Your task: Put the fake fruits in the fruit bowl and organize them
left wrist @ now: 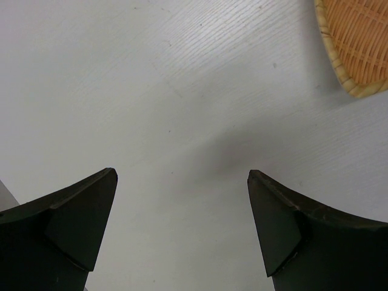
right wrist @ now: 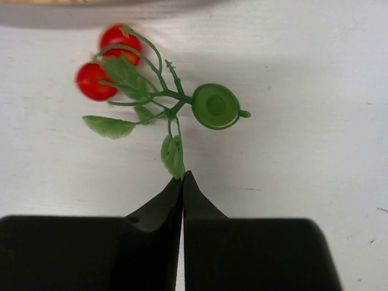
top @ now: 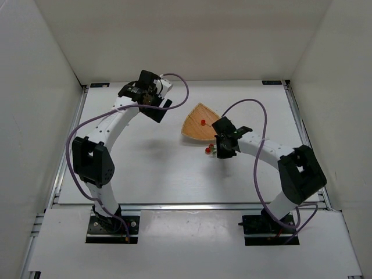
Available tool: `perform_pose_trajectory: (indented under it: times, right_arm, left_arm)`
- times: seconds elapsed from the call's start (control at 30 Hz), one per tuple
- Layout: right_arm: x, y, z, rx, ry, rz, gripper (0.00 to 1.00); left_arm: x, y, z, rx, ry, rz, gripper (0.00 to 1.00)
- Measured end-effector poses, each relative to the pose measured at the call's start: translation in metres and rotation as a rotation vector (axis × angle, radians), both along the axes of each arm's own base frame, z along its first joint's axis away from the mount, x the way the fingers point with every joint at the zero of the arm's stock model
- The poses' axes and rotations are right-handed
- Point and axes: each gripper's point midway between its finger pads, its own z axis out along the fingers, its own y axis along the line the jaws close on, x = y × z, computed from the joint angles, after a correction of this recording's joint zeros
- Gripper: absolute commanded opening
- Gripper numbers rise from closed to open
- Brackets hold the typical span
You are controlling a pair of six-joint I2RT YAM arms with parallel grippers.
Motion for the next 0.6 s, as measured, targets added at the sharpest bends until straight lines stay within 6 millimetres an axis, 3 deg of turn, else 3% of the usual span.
perform_pose_trajectory:
  times: [0.3,0.43,0.6]
  right_arm:
    - [-0.007,0.010,0.039,0.069,-0.062,0.043,0.00]
    - [0.000,0.028,0.086,0.148,-0.157,0.090,0.00]
    - [0.029,0.050,0.157,0.239,-0.319,0.113,0.00]
  left_arm:
    - [0.001,0.005,0.000,-0.009,0.003,0.017,1.00]
    - [0.000,0.004,0.000,-0.011,0.003,0.015,1.00]
    - [0.000,0.004,0.000,-0.013,0.004,0.014,1.00]
